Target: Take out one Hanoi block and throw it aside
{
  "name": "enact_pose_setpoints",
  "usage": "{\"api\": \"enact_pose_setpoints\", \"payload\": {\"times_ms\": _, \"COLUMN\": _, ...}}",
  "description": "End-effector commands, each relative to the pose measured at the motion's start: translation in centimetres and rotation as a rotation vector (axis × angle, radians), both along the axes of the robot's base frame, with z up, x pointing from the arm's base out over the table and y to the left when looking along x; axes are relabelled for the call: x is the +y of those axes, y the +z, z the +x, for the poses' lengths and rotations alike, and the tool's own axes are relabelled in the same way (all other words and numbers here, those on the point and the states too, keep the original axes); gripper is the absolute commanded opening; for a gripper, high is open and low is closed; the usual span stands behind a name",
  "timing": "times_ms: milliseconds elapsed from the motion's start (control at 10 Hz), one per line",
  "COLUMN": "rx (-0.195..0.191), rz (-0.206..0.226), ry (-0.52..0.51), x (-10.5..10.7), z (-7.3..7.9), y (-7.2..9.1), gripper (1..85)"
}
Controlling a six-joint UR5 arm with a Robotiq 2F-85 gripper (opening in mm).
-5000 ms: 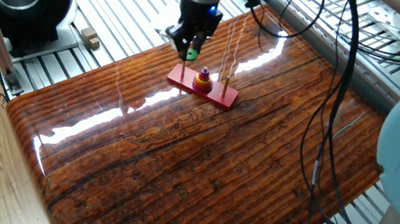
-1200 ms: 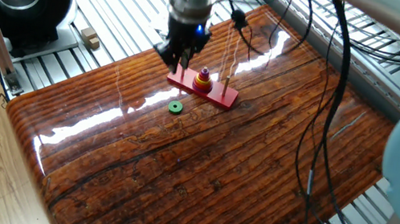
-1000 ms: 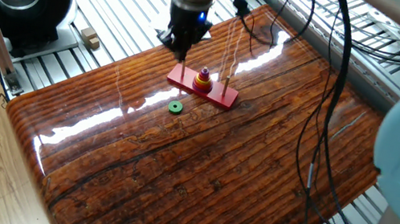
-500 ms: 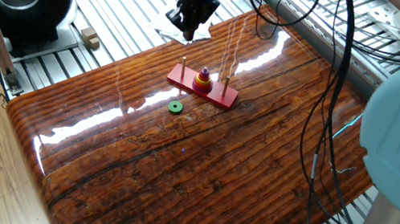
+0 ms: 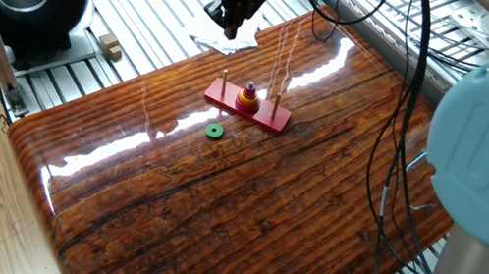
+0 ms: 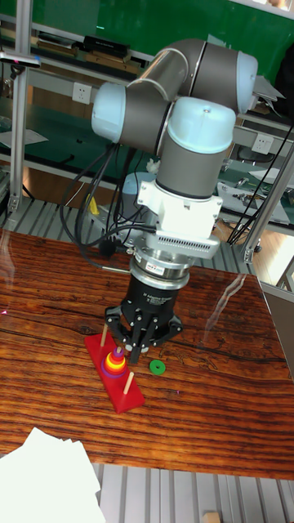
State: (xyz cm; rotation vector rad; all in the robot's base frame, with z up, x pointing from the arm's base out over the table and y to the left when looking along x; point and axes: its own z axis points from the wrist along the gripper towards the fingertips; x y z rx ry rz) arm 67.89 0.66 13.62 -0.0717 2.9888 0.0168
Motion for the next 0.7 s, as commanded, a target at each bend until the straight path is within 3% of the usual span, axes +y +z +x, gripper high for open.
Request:
{"api": "enact_pose_setpoints", "payload": {"times_ms": 0, "rx": -0.024, "rz": -0.002, "ry": -0.024, "x": -0.26, "z": 1.32, "y": 0.09, "gripper": 1.0}}
{"api": "enact_pose_setpoints", "payload": {"times_ms": 300, "rx": -0.033, "rz": -0.002, "ry": -0.025, "x": -0.53, "z": 1.88, "y": -0.15, "gripper": 1.0}}
{"api": "enact_pose_setpoints", "payload": {"times_ms": 600, "rx": -0.009, "rz": -0.003, "ry": -0.022, "x": -0.7, "z": 1.28, "y": -0.31, "gripper": 1.0}}
